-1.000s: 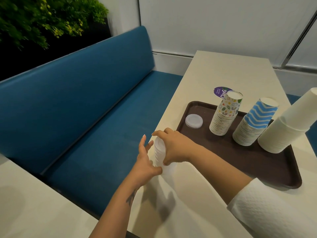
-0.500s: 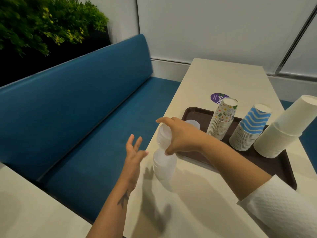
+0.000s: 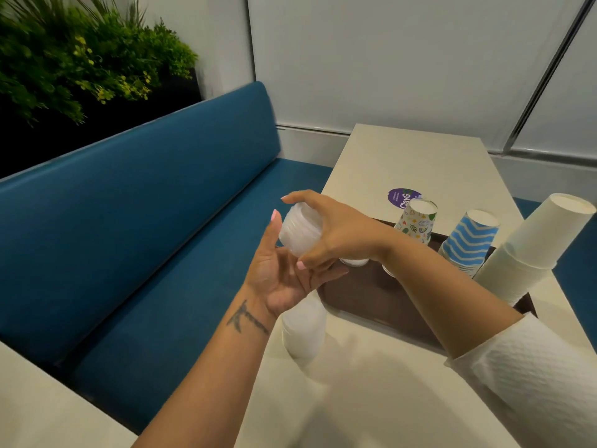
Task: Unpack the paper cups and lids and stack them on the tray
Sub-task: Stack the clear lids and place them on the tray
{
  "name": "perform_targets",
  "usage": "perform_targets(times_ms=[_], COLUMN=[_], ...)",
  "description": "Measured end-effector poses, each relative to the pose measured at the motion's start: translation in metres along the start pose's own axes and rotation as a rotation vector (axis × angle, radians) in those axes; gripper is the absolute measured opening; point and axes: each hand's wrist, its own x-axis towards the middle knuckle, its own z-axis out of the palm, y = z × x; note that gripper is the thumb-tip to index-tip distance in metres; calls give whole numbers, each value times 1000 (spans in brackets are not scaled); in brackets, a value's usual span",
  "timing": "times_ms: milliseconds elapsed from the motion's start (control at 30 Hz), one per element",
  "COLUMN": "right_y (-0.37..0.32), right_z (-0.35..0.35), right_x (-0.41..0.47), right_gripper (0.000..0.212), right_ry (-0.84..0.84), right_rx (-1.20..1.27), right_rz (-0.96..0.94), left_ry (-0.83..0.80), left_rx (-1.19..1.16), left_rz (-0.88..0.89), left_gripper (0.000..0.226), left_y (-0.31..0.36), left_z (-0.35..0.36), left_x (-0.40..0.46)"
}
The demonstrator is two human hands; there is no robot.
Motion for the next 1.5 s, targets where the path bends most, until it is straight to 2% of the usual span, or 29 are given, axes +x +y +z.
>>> perform_targets(times_ms=[67,200,300,367,533,800,900,1000,1067,1267,1500], right_y=[4,13,20,23,30,42,48,66,87,156,198], right_z=[0,0,-3,-9,-23,-35,-43,-50,-46,-12,11], right_x=[3,10,15,18,25,40,47,58,66,81,82], right_gripper=[92,92,92,87,75,69,68,73,77,81,88], right_ry=[-17,-60,-118,-141,-111,-82,18,113,76,-110,-110], right_rx=[3,1,22,25,-49,-7,59,-119,-306,-523,-557], right_rz=[1,18,47,58,67,83,112,178,260,518,567], left_ry=[3,-32,-38,-16,15,40,112,179,188,216,239], left_rx=[-37,-90,-75,-20,116,148,130,99,84,77,71], left_rz=[36,35,30,14,-19,-50,-39,-15,-3,-4,-38], left_gripper=[54,74,57,56,61,64,86,110,115,108,104], left_y=[-2,-2,-1,1,8,14,21,31,36,38,33], left_z=[0,-5,-12,-17,-26,-34,-43,-58,-68,-87,-97], left_x=[5,14,21,26,36,52,56,59,60,68,86])
